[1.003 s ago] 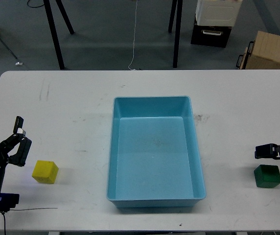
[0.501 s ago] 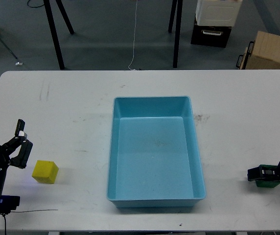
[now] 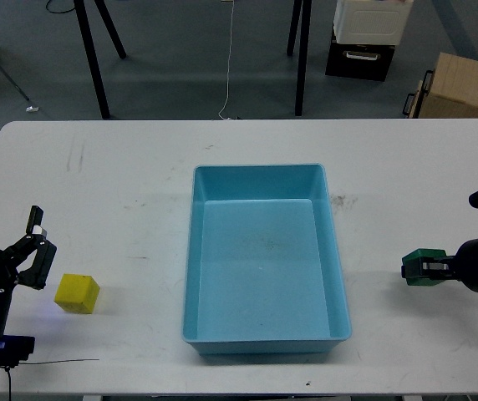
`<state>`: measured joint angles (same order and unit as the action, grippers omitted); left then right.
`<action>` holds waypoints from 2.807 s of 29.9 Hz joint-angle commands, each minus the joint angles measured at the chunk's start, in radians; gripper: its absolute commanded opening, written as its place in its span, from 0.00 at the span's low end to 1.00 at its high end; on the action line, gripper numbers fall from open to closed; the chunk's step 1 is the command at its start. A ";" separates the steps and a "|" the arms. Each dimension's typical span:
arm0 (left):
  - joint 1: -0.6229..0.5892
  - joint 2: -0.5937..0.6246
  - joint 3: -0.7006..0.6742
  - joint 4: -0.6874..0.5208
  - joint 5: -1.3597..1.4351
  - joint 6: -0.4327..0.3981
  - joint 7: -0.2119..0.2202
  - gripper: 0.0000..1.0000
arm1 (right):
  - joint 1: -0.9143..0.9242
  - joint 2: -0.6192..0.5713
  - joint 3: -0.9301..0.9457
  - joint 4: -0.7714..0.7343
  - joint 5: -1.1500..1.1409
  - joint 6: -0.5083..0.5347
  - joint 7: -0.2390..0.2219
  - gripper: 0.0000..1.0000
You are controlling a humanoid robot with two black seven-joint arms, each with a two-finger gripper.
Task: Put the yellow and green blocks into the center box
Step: 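Carry the green cube with the right gripper over the blue bin, then release the green cube into the bin and lift the right gripper away, then return the right gripper beside the bin and raise the left gripper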
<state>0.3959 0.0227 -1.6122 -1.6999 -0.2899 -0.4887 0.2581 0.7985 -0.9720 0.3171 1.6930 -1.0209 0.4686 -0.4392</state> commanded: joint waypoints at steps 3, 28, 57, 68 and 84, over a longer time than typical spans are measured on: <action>0.000 -0.006 0.000 -0.001 0.024 0.000 -0.002 1.00 | 0.293 0.162 -0.106 -0.071 0.272 0.010 -0.004 0.01; 0.011 -0.021 0.000 -0.001 0.051 0.000 -0.005 1.00 | 0.430 0.702 -0.375 -0.380 0.306 -0.025 -0.003 0.69; -0.003 -0.007 -0.002 -0.006 0.058 0.000 0.000 1.00 | 0.139 0.398 0.557 -0.615 1.092 -0.056 0.115 0.98; -0.003 -0.009 -0.002 -0.011 0.072 0.000 -0.003 1.00 | -0.335 0.418 0.942 -0.549 1.513 -0.035 0.224 0.99; 0.008 -0.003 -0.017 -0.011 0.081 0.000 -0.016 1.00 | -1.025 0.619 1.116 -0.128 1.446 0.007 0.241 0.99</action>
<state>0.3952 0.0118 -1.6168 -1.7106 -0.2177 -0.4887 0.2411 -0.1800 -0.3695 1.4279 1.5331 0.4589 0.4766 -0.1980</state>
